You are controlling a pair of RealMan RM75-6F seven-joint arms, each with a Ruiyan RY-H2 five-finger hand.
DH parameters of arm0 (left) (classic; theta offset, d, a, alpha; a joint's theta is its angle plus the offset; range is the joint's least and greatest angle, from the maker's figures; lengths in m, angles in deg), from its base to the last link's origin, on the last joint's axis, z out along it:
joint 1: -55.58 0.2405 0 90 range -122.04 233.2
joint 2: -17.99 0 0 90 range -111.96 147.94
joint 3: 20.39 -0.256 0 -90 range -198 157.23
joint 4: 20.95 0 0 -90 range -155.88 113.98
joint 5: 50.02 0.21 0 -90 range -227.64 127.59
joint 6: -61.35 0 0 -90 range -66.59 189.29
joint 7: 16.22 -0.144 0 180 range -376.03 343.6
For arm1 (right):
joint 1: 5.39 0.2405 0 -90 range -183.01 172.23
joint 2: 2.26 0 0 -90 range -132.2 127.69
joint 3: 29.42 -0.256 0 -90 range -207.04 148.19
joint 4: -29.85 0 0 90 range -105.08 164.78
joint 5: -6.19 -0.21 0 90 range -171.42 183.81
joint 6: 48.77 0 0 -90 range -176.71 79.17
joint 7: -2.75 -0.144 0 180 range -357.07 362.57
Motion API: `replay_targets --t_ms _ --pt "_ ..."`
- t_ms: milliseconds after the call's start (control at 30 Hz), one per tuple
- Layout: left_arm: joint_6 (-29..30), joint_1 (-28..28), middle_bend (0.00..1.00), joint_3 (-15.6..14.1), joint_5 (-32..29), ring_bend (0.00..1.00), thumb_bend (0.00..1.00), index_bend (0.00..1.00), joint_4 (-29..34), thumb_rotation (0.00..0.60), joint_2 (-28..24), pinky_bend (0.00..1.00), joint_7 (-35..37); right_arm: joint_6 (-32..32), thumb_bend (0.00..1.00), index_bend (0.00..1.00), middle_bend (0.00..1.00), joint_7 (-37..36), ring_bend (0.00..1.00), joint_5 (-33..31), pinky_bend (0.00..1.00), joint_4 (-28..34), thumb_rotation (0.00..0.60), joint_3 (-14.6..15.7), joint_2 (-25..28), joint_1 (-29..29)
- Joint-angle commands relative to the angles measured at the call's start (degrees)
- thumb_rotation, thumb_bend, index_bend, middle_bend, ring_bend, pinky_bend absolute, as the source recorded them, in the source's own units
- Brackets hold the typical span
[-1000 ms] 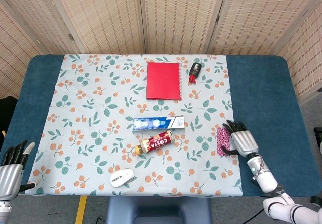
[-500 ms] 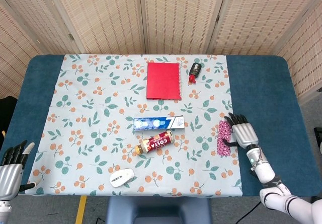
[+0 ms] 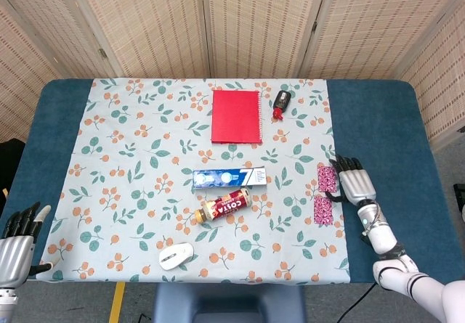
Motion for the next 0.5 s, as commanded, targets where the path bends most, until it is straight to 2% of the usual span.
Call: replay_targets --t_ms 33,200,333,500 --pt "-0.1 -0.1 0.0 0.0 -0.1 0.03 0.18 0.05 0.0 0.6 0.0 0.0 -0.1 0.0 0.35 0.0 0.0 -0.5 0.0 0.0 0.0 -0.3 0.35 -0.1 -0.1 0.2" --pt "0.0 -0.1 0.0 0.1 -0.1 0.03 0.18 0.05 0.0 0.6 0.0 0.0 0.0 1.8 0.35 0.0 0.0 -2.5 0.0 1.3 0.0 2.4 0.35 0.4 1.4 -0.5" --pt "0.1 0.0 0.0 0.1 0.0 0.03 0.18 0.05 -0.1 0.6 0.1 0.0 0.2 3.7 0.35 0.0 0.01 -4.1 0.0 2.1 0.0 7.7 0.351 1.3 4.6 -2.2" --pt "0.4 0.0 0.0 -0.1 0.4 0.03 0.18 0.05 -0.1 0.6 0.1 0.0 0.4 4.5 0.35 0.1 0.02 -4.2 0.0 1.0 0.0 15.7 0.345 2.0 9.2 -4.4"
